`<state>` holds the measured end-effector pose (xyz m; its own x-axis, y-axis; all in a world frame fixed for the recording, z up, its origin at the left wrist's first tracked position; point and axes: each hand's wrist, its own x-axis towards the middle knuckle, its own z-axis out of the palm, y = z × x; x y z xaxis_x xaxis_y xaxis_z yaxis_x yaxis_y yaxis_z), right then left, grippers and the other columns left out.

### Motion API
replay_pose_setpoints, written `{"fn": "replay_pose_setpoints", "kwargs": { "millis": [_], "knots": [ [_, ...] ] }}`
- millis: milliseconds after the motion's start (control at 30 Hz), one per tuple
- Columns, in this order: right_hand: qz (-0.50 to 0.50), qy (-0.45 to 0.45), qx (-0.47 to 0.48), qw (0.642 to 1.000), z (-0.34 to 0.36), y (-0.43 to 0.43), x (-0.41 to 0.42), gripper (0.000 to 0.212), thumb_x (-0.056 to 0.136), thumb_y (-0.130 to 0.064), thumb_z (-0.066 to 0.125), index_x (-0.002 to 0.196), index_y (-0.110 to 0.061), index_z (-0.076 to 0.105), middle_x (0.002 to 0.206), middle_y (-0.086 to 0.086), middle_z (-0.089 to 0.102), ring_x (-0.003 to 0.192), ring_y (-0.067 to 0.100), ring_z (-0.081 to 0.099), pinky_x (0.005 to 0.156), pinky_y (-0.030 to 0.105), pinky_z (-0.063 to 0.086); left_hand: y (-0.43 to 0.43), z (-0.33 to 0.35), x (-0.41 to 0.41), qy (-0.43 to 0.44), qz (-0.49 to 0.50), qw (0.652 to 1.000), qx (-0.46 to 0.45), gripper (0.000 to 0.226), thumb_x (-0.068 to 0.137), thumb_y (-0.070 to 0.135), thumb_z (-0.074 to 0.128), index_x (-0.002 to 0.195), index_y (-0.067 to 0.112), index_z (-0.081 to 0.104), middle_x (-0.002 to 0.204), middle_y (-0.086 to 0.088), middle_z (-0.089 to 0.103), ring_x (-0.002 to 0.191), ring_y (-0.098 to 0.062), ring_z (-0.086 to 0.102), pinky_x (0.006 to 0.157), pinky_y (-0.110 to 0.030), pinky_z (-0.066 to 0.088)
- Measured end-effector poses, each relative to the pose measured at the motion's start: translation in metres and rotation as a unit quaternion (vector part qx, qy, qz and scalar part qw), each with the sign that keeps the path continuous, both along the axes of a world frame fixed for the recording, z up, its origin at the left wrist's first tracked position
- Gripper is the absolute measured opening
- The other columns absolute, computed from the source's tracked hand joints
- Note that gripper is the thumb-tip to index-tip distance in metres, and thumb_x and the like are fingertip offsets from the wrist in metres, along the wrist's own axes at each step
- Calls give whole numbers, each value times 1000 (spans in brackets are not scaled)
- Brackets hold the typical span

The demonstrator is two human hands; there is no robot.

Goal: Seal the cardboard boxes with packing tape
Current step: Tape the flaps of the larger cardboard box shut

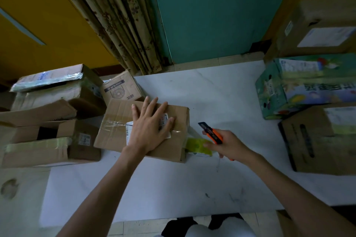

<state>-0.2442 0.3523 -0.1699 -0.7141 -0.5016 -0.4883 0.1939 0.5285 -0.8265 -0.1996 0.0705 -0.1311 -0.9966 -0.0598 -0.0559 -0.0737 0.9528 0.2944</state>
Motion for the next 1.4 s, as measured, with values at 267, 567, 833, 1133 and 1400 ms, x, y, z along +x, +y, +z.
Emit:
{"fn": "replay_pose_setpoints", "kwargs": {
  "millis": [267, 567, 833, 1133, 1400],
  "knots": [
    [-71, -98, -14, 993, -8, -3, 12, 18, 83, -11, 79, 96, -5, 70, 63, 1, 63, 44, 14, 53, 46, 27, 46, 100, 3, 94, 265, -19, 937, 228, 54, 102, 37, 53, 54, 11, 52, 51, 0, 48, 47, -10, 41, 45, -27, 35],
    [-72, -66, -4, 995, -7, 4, 17, 12, 81, -15, 81, 88, -10, 73, 70, 6, 67, 52, 11, 59, 51, 30, 51, 166, -51, 71, -203, 441, 580, 654, 31, 98, 51, 58, 122, 31, 60, 120, 5, 68, 111, -14, 63, 97, -37, 51],
    [138, 163, 139, 967, 8, 23, -2, 39, 95, -63, 36, 109, -37, 62, 92, -13, 60, 82, 9, 58, 73, 28, 46, 156, -62, 60, -180, 463, 536, 683, 30, 98, 37, 64, 119, 16, 70, 111, -4, 77, 103, -19, 72, 87, -32, 57],
    [263, 383, 203, 862, 17, 21, -21, 46, 95, -63, 35, 111, -34, 66, 77, -16, 45, 72, 9, 47, 71, 31, 33, 155, -64, 59, -202, 469, 535, 673, 32, 97, 40, 65, 117, 16, 71, 108, -6, 77, 104, -23, 72, 88, -37, 58],
    [246, 388, 215, 862, 12, 8, -16, 42, 98, -58, 41, 112, -30, 69, 78, -13, 46, 74, 14, 53, 74, 34, 41, 149, -67, 61, -188, 475, 524, 681, 21, 97, 36, 67, 106, 18, 70, 104, -7, 77, 100, -23, 73, 86, -37, 59]
  ]
}}
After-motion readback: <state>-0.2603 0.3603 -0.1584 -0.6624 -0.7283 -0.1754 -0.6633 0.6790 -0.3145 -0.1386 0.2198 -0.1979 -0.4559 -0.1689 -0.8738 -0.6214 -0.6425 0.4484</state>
